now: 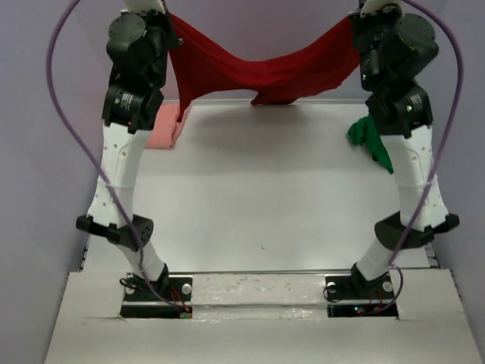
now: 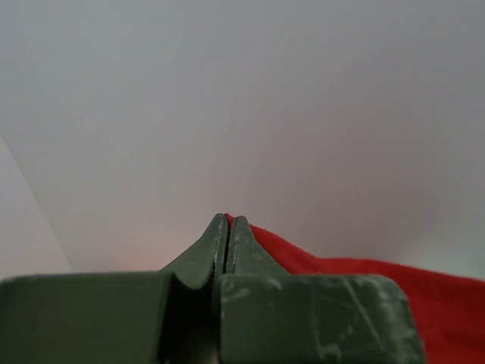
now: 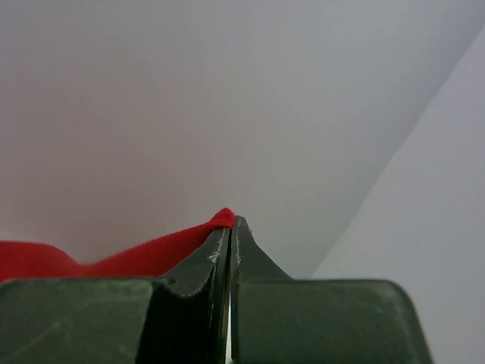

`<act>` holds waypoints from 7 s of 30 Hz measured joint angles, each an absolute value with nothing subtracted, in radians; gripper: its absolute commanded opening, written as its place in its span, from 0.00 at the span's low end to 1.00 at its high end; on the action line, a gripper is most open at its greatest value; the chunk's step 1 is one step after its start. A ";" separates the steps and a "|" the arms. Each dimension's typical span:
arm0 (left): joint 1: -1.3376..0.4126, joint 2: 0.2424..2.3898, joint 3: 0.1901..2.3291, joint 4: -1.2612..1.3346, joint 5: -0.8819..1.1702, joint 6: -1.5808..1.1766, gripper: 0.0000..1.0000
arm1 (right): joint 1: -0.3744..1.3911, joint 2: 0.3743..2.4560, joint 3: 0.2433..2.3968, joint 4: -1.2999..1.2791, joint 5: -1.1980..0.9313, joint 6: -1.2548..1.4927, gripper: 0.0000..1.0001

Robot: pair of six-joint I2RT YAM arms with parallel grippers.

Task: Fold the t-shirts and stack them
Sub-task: Flatten the tshirt out, then fold the tshirt

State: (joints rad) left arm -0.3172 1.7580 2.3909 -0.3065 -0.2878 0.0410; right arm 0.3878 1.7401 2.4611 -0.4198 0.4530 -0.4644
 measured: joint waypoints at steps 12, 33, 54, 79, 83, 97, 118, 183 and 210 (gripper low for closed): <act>-0.725 1.232 2.236 -0.227 -0.599 0.192 0.00 | 1.124 1.324 2.124 0.245 0.894 -1.161 0.00; -0.449 1.736 2.437 -0.254 -0.461 0.143 0.00 | 0.580 1.665 2.369 -0.083 0.634 -0.797 0.00; -0.222 1.715 2.334 -0.281 -0.232 0.029 0.00 | 0.303 1.685 2.410 -0.345 0.367 -0.466 0.00; -0.459 1.205 2.082 -0.300 -0.435 0.078 0.00 | 0.925 1.317 2.130 0.092 0.843 -1.052 0.00; -0.459 1.286 2.149 -0.265 -0.430 0.078 0.00 | 0.908 1.402 2.215 0.137 0.829 -1.065 0.00; -0.351 1.963 2.529 -0.301 -0.250 0.051 0.00 | 0.388 1.857 2.475 -0.256 0.500 -0.647 0.00; -0.204 1.621 2.290 -0.273 -0.168 -0.039 0.00 | 0.288 1.540 2.256 -0.314 0.355 -0.420 0.00; -0.588 0.867 0.863 -0.706 -0.455 -0.820 0.00 | 0.538 1.032 1.187 -1.081 0.386 0.513 0.00; -0.452 1.052 0.908 -0.767 -0.585 -0.916 0.00 | 0.464 1.349 1.283 -1.010 0.558 0.483 0.00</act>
